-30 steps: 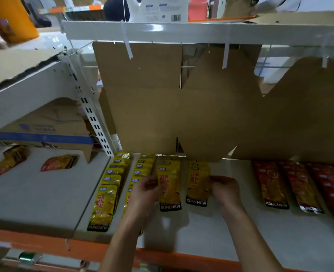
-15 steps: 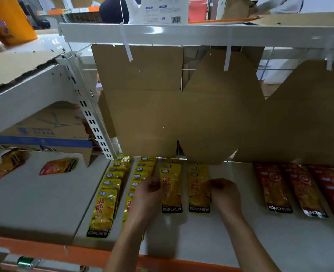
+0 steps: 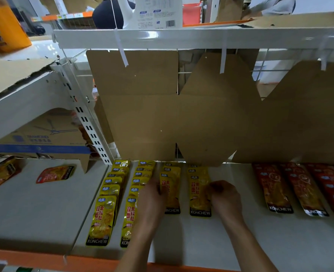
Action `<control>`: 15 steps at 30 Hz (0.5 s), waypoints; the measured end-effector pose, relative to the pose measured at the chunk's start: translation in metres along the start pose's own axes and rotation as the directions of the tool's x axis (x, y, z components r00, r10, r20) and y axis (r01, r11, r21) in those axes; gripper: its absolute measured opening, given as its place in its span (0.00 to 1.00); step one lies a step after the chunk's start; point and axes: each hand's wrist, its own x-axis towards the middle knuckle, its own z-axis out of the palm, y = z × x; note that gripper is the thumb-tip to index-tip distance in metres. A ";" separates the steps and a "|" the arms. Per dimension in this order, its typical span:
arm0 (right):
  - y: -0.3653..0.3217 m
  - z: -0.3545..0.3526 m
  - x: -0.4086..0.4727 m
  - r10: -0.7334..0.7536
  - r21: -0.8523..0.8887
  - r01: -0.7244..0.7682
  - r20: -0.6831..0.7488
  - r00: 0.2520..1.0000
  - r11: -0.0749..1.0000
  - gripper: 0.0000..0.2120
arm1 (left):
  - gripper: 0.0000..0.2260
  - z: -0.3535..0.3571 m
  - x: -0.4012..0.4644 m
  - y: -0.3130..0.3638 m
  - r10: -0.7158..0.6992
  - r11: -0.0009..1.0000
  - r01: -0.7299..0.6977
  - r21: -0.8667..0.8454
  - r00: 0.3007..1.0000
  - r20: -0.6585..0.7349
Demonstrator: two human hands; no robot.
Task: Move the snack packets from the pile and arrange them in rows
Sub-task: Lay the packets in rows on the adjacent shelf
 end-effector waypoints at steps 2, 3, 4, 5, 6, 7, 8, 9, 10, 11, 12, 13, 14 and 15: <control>0.000 -0.001 0.000 -0.008 -0.014 0.008 0.002 1.000 1.000 0.03 | 0.06 0.002 0.002 0.000 0.028 0.997 -0.025 0.076 0.999 -0.032; 0.000 -0.001 0.000 -0.012 -0.021 0.013 0.006 1.000 1.000 0.03 | 0.07 0.004 0.004 0.000 0.037 0.994 -0.033 0.108 0.999 -0.038; 0.000 -0.002 0.000 -0.017 -0.024 0.017 0.008 1.000 1.000 0.04 | 0.08 0.005 0.006 -0.001 0.042 0.989 -0.037 0.141 0.999 -0.033; 0.001 -0.002 0.000 -0.024 -0.024 0.024 0.007 1.000 0.999 0.04 | 0.08 0.007 0.007 -0.001 0.043 0.983 -0.038 0.177 0.999 -0.023; 0.001 -0.002 -0.001 -0.030 -0.023 0.030 0.004 1.000 0.999 0.05 | 0.08 0.008 0.008 -0.001 0.034 0.976 -0.030 0.217 0.999 -0.014; 0.001 -0.002 -0.001 -0.033 -0.020 0.033 0.000 0.999 0.999 0.05 | 0.08 0.009 0.010 -0.002 0.017 0.968 -0.016 0.252 1.000 -0.002; 0.002 -0.001 -0.001 -0.032 -0.019 0.032 -0.005 0.999 0.999 0.06 | 0.08 0.010 0.011 -0.002 0.002 0.960 -0.005 0.281 1.000 0.013; 0.003 -0.001 -0.001 -0.033 -0.021 0.032 -0.010 0.999 0.999 0.06 | 0.08 0.010 0.012 -0.003 -0.008 0.952 0.000 0.306 1.000 0.027; 0.004 0.000 0.000 -0.035 -0.029 0.035 -0.018 0.999 0.999 0.06 | 0.08 0.011 0.013 -0.004 -0.011 0.946 -0.002 0.325 0.999 0.038; 0.004 0.001 0.001 -0.041 -0.038 0.040 -0.028 0.999 0.998 0.07 | 0.08 0.012 0.013 -0.004 -0.008 0.942 -0.006 0.335 0.999 0.042; 0.005 0.001 0.001 -0.047 -0.046 0.045 -0.042 0.998 0.998 0.07 | 0.08 0.012 0.013 -0.003 -0.006 0.941 -0.007 0.337 0.999 0.039; 0.005 0.002 0.002 -0.056 -0.046 0.054 -0.059 0.997 0.997 0.08 | 0.08 0.013 0.013 -0.002 -0.004 0.942 -0.009 0.334 0.999 0.036; 0.006 0.003 0.001 -0.072 -0.047 0.069 -0.078 0.994 0.997 0.09 | 0.09 0.014 0.013 -0.001 0.001 0.945 -0.012 0.326 0.999 0.035; 0.006 0.004 0.000 -0.098 -0.056 0.092 -0.101 0.990 0.994 0.11 | 0.10 0.016 0.013 -0.001 0.002 0.947 -0.014 0.320 0.999 0.039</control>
